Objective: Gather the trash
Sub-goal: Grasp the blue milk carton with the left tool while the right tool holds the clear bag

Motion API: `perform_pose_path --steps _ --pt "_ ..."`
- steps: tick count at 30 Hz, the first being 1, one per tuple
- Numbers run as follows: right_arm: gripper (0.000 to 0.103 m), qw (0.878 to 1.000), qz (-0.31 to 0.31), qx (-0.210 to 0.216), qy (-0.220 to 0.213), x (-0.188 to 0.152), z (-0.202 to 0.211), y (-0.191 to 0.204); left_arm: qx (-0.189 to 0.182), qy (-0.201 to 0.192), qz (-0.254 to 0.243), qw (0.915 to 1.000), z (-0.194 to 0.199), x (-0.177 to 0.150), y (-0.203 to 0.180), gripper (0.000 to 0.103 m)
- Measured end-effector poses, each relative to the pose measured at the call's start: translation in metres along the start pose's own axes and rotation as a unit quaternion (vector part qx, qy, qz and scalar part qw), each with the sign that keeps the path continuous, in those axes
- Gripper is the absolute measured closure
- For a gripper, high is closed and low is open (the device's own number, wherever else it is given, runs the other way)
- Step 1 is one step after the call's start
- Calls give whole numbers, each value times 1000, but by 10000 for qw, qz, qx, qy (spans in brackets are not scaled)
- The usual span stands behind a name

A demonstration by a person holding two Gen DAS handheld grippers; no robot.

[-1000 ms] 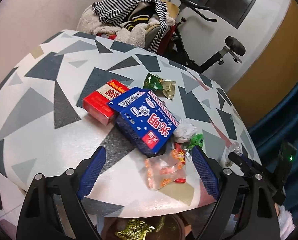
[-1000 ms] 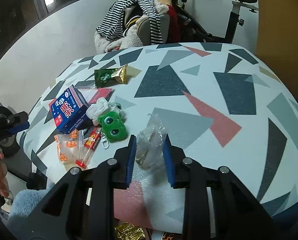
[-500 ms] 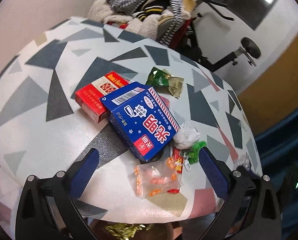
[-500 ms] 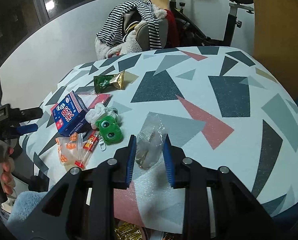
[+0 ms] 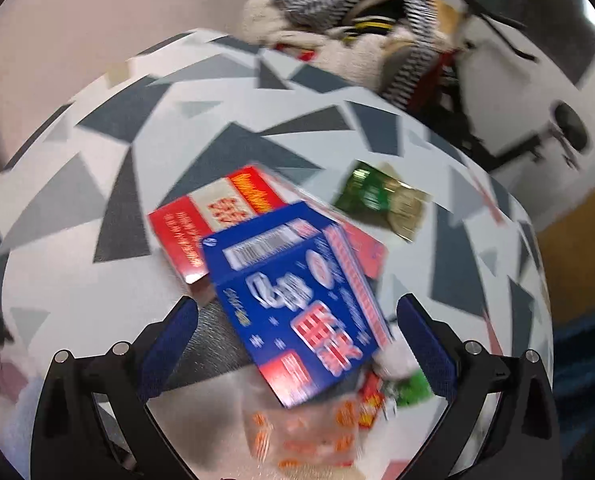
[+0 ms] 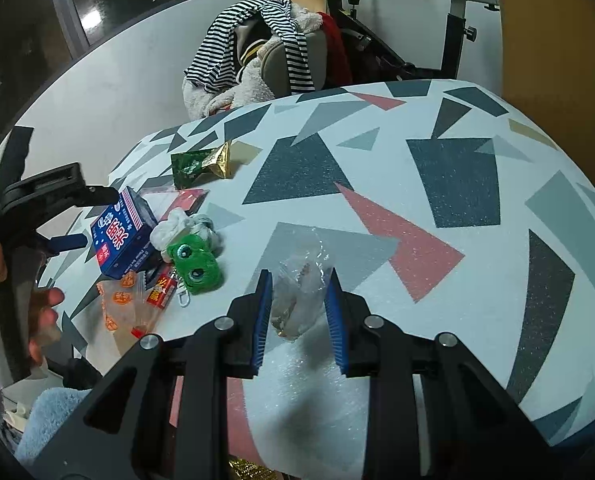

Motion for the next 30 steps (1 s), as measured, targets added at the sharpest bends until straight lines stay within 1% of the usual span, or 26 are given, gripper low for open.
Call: perform_pose_path --steps 2,7,11,13,14,15,17,18,21,23,26,30 --pt "74 10000 -9 6 14 -1 -2 -2 81 99 262 9996 -9 5 2 6" --pt "74 10000 -16 -9 62 -2 -7 -6 77 292 401 9987 -22 10 -3 6" --pt "74 9999 -84 0 79 -3 -10 -8 202 489 525 9972 -36 8 -1 6" --pt "74 9999 -87 3 81 -3 -10 -8 92 684 663 9954 -44 6 5 6" --pt "74 9999 -82 2 79 -3 -10 -8 48 715 699 9950 -45 6 6 8" --pt "74 9999 -80 4 78 -2 -10 -7 -22 710 733 9948 -43 5 9 18" --pt "74 10000 -60 14 70 -2 -9 -6 -85 626 573 9964 -35 6 7 19" --pt "74 10000 -38 8 66 -1 -8 -6 -179 561 437 9973 -30 7 5 20" --pt "74 10000 10 -14 27 3 -4 -3 -549 364 236 9976 -10 13 1 20" --pt "74 10000 13 -4 -2 6 0 0 -687 272 94 9972 2 16 -2 20" --pt "74 9999 85 34 -62 11 7 10 -880 75 -233 9958 26 19 -6 20" --pt "74 9996 246 103 -130 14 19 26 -1114 -199 -811 9903 61 11 -5 20"
Point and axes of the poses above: each gripper's, at about its wrist camera, not at the fingertips, and z roughly against the way its jaws point, y to its left, x to its top, the point moved 2 cm from there along -z, roughly the way its jaws point, and after that the axes turned 8 degrees about z, right-handed, at the moved point
